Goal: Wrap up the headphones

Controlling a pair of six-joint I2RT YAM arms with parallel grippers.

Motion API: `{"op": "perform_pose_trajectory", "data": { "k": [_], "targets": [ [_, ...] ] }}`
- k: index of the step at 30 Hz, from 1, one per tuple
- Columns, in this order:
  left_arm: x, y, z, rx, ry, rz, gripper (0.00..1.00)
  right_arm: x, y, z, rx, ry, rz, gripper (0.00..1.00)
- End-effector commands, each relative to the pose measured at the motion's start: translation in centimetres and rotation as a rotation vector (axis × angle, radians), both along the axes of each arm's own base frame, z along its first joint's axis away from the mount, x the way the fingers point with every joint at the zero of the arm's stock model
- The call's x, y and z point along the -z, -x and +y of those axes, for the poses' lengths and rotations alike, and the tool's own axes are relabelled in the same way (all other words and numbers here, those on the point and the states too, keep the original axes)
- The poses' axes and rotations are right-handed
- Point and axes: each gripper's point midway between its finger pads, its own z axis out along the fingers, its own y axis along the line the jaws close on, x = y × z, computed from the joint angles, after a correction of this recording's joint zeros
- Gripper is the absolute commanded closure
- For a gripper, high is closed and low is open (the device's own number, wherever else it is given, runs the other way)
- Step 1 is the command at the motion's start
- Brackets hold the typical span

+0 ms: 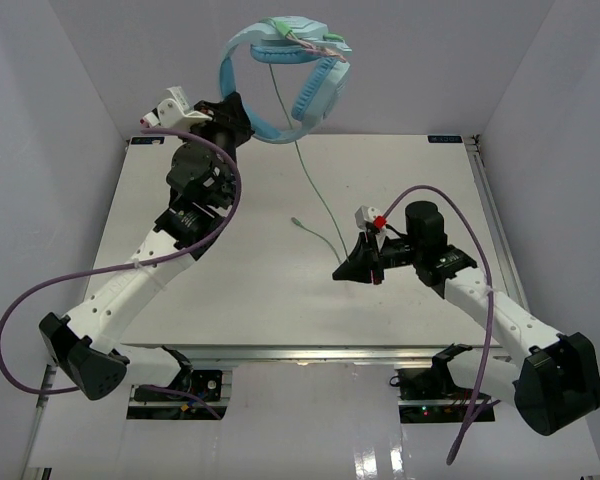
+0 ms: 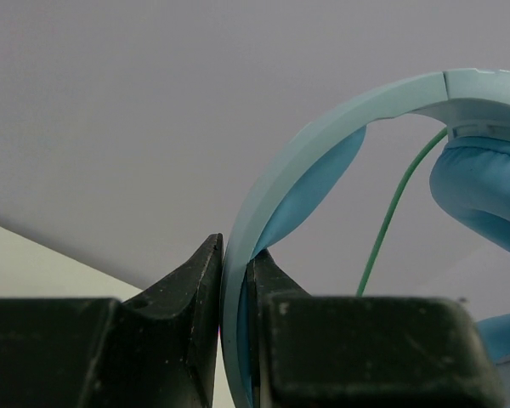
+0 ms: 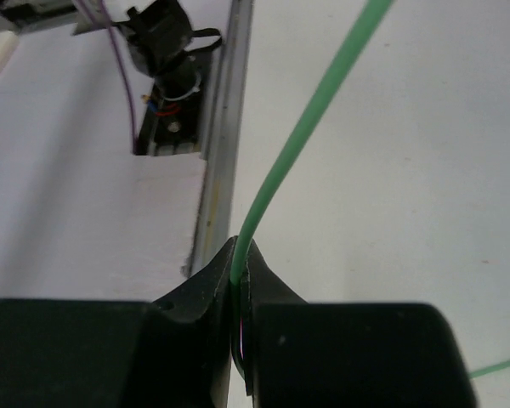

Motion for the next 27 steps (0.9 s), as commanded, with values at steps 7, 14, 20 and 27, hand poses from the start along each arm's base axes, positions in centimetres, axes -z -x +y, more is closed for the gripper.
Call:
{"op": "perform_pose_trajectory", "data": {
  "k": [7,14,20,27],
  "targets": [
    [15.7,-4.7,4.1,-0.259,-0.448,0.306,1.00,-7.1,-7.9,-4.3,0.296,0.432,-0.616,0.92],
    [25.8,-5.5,1.4,-0.136,-0.685,0.478,1.00,-13.3,-12.3,-5.9,0.406,0.517,-0.915,0.92],
    [29.7,-5.8,-2.7,0.089,-0.754,0.506,1.00,-13.6,-14.6,-7.4,0.473,0.614,-1.128,0.91],
    [29.6,-2.3,-7.9,0.451,-0.833,0.345,1.00,-11.6,-16.2,-7.8,0.532,0.616,-1.187,0.85]
  ]
}}
